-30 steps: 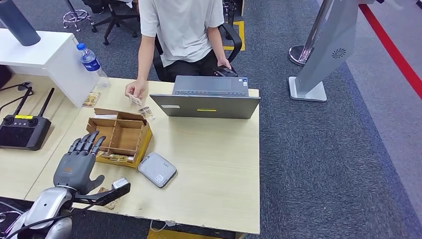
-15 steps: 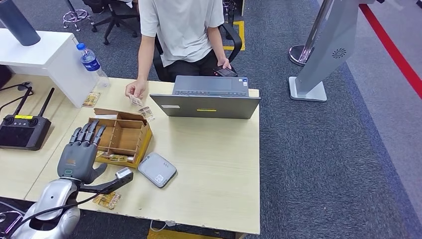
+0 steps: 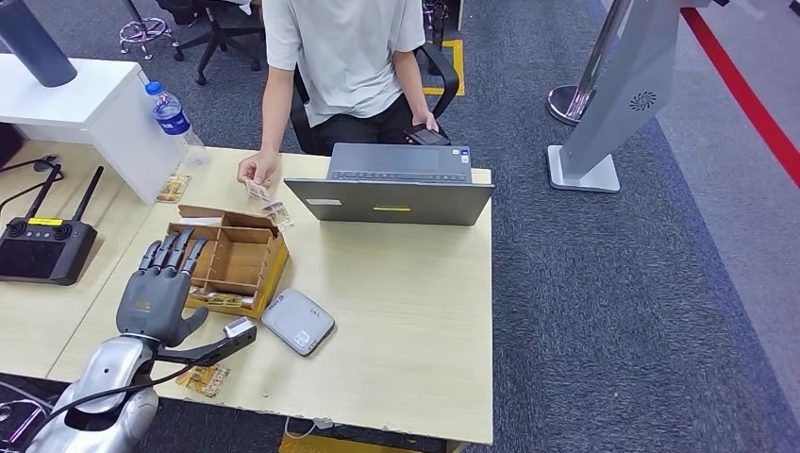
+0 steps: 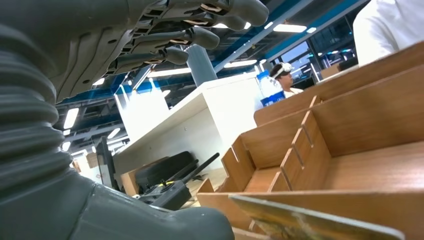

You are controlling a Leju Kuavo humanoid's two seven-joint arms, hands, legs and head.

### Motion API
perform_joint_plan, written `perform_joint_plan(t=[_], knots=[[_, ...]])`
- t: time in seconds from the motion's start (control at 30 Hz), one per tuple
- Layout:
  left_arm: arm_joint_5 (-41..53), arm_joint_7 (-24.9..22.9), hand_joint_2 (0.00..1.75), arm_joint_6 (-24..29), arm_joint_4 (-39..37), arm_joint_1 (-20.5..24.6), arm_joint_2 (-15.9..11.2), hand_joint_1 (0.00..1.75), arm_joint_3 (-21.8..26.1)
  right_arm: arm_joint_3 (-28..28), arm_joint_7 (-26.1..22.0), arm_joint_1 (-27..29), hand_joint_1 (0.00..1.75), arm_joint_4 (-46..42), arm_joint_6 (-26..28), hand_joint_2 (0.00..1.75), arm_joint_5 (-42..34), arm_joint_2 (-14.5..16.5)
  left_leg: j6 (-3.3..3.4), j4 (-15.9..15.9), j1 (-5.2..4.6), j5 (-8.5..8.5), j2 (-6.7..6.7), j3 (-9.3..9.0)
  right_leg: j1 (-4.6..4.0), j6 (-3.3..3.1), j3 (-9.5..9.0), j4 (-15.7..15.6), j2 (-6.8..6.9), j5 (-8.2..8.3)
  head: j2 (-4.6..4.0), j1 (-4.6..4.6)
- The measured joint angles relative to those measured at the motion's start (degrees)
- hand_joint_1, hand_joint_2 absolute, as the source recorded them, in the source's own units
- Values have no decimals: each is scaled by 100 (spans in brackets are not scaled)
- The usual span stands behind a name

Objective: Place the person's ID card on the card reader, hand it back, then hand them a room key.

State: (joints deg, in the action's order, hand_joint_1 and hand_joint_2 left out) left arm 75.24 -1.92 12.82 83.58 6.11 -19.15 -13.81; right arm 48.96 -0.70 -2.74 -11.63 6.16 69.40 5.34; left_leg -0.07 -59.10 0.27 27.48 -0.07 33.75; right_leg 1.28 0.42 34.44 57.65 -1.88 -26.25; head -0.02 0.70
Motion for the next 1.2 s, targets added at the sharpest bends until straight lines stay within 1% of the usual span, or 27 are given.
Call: perform_joint_plan(t=[0.23, 0.63, 1.2], knots=[[-25, 80, 175, -34, -136, 78, 11, 0, -2, -2, 0, -5, 0, 0, -7, 0, 42, -2, 0, 0, 0, 0, 0, 0, 0, 0, 1, 0, 0, 0, 0, 1], [49, 135, 175, 1, -399, 250, 137, 0, -44, -4, -9, -21, 0, 0, -15, 0, 93, -3, 0, 0, 0, 0, 1, 0, 0, 0, 1, 0, -1, 0, 0, 1], [18, 311, 175, 121, -459, 302, 138, 0, -225, -4, -15, -24, 0, 0, -15, 0, 113, -3, 0, 0, 0, 0, 1, 0, 0, 0, 1, 0, -1, 0, 0, 0]])
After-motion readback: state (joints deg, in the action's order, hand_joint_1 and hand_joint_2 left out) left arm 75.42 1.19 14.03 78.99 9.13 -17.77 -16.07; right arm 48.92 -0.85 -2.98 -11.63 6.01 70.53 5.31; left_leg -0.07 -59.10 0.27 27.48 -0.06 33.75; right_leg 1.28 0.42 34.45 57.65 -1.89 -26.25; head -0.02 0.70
